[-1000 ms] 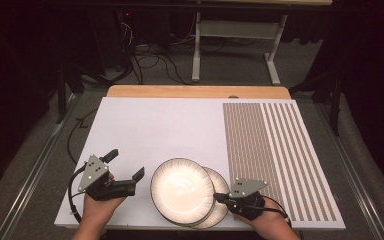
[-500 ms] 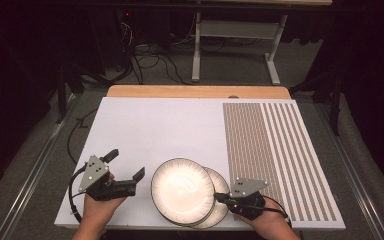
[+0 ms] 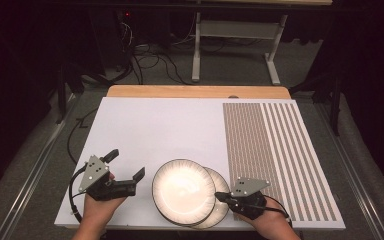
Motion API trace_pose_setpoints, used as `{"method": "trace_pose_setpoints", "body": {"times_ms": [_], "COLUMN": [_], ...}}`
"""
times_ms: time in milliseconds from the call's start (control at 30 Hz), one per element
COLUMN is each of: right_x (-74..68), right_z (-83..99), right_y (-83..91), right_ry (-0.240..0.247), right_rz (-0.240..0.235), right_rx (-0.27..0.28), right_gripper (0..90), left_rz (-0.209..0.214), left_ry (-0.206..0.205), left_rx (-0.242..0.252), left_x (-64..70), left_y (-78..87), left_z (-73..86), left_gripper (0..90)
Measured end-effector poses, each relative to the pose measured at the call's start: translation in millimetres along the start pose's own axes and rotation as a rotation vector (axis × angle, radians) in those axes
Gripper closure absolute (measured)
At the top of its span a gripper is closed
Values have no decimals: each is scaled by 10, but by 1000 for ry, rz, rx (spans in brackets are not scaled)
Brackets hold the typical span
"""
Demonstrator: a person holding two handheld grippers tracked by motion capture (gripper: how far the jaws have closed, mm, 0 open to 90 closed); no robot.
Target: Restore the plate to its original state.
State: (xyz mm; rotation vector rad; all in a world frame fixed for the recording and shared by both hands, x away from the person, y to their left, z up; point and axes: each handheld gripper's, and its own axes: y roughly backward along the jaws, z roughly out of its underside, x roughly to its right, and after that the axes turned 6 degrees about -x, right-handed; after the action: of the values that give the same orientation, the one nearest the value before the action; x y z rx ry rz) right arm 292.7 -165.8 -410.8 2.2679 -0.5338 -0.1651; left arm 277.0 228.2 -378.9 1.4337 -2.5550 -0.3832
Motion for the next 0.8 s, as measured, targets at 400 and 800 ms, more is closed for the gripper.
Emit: {"method": "trace_pose_setpoints", "body": {"times_ms": [400, 800], "right_x": [3, 3], "right_z": [12, 17], "right_y": [22, 26], "right_ry": [-5, -15], "right_rz": [-1, 6], "right_rx": [-2, -3], "right_gripper": [900, 900], "left_rz": [1, 3], "left_ry": [-4, -4], "left_rx": [-3, -4], "left_x": [4, 4], "left_y": [-2, -1], "left_z": [0, -1], "left_gripper": [2, 2]}}
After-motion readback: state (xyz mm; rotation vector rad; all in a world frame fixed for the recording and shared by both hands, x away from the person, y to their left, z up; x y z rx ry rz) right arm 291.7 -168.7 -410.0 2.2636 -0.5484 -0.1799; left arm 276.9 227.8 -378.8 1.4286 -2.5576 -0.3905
